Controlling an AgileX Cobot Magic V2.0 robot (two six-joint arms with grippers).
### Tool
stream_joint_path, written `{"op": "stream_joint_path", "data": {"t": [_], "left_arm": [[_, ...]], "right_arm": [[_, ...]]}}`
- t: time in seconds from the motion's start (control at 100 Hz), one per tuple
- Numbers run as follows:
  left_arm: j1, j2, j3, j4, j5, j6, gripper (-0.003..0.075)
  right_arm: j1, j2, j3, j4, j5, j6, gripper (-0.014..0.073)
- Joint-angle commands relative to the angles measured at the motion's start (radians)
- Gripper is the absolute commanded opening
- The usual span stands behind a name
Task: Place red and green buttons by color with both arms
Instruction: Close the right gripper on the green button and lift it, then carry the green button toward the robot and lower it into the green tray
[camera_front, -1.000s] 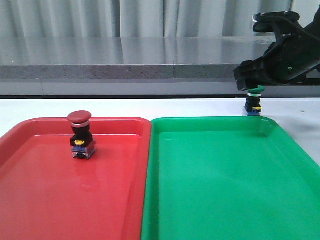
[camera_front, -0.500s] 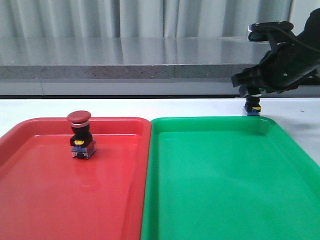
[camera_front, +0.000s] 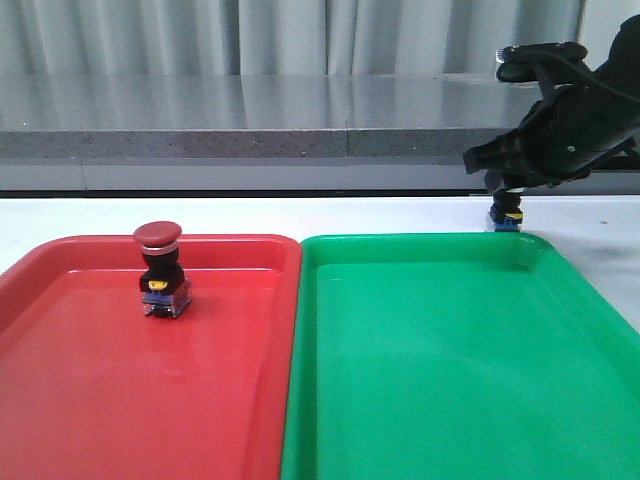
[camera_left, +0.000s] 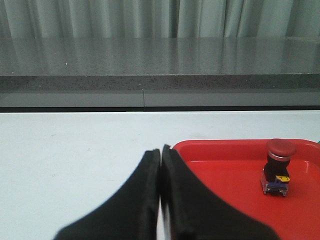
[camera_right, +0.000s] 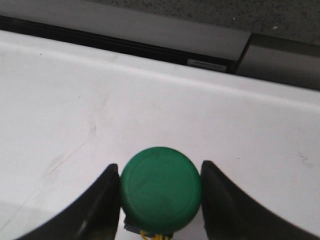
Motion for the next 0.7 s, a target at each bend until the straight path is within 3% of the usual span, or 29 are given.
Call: {"op": "stream_joint_path", "data": {"t": [0.0,0.34,0.69], "left_arm": [[0.002,-0.033,0.024,-0.005,-0.079,-0.008,-0.0019],[0.002,-0.033,0.024,-0.005,-0.079,-0.008,-0.0019],[0.002,-0.033,0.024,-0.005,-0.079,-0.008,-0.0019]], "right_arm": [[-0.001,-0.091,-0.034,0.002,-0.064,-0.008,0.0253],[0.029,-0.255,-0.035,0.002,0.104,-0.008,0.0253],[0.180,-0.294,-0.035,0.006,0.226,-0.007,0.0253]]}}
